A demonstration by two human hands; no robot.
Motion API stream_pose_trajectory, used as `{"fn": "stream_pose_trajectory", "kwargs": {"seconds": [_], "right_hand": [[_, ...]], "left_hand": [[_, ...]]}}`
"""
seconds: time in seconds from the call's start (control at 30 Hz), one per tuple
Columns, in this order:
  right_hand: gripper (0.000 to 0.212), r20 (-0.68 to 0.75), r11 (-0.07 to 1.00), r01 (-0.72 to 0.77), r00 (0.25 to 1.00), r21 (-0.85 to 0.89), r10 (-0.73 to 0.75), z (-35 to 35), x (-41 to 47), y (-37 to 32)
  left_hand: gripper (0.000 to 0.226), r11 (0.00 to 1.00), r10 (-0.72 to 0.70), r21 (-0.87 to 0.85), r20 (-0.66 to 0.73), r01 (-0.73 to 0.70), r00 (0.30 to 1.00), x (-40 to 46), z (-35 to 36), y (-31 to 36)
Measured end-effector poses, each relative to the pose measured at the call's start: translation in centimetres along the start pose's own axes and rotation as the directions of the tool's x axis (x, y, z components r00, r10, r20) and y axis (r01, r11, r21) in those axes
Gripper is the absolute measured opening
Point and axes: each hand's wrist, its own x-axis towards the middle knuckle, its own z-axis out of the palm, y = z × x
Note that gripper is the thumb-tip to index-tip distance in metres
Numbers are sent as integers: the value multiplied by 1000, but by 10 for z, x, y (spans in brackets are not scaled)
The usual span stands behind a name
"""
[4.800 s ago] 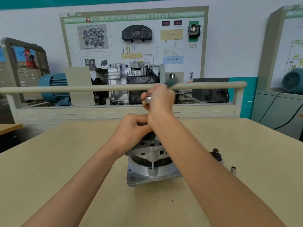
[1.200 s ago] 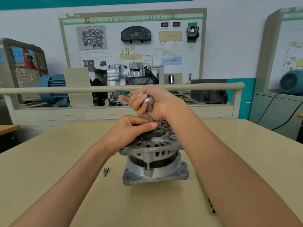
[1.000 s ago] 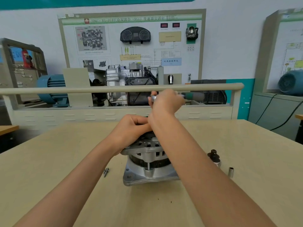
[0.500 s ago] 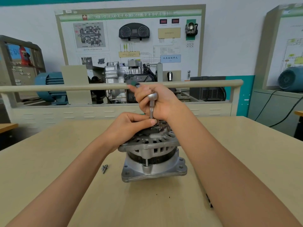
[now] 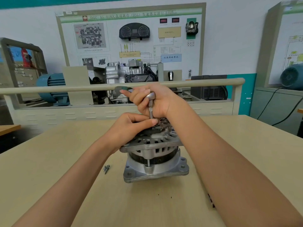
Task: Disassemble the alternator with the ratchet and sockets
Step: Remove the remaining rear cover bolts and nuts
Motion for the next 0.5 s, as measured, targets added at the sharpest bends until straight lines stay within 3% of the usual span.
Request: {"fn": "stream_pose_trajectory", "kwargs": {"seconds": [0.07, 0.1, 0.17, 0.2, 0.23, 0.27, 0.3, 0.37, 0.4, 0.5], "right_hand": [[29, -133, 986, 164, 978, 17, -160, 9, 1, 8], [31, -272, 945, 324, 913, 29, -305, 14, 2, 14], [28, -566, 724, 687, 572, -65, -594, 18, 8, 25], [27, -619, 639, 762, 453, -104, -641, 18, 10, 28], [26, -630, 623, 776, 435, -99, -643, 19, 10, 28], [24, -625, 670, 739, 490, -72, -608, 18, 8, 26], [22, -586, 753, 657, 596, -36, -549, 16, 5, 22], [24, -408, 908, 417, 835, 30, -370, 10, 0, 11], [27, -288, 956, 288, 921, 48, -263, 7, -2, 7], [33, -50, 997, 50, 998, 61, -47, -1, 0, 2]], "left_hand": [[19, 1000, 5, -5, -6, -5, 1000, 0, 1, 0], [10, 1000, 5, 1, -11, -5, 1000, 0, 2, 1], [32, 999, 25, 42, -38, -23, 999, 2, 2, 0], [40, 998, 24, 64, -45, -22, 999, 3, 2, -1], [41, 997, 18, 78, -49, -15, 999, 3, 2, 0], [36, 997, 20, 78, -43, -16, 999, 3, 3, 0], [27, 998, 9, 63, -39, -7, 999, 2, 3, 2], [13, 998, -6, 69, -20, 7, 1000, 2, 3, 4], [19, 997, -10, 83, -13, 11, 1000, 2, 2, 2], [25, 997, -12, 82, -9, 12, 1000, 1, 1, 2]]}}
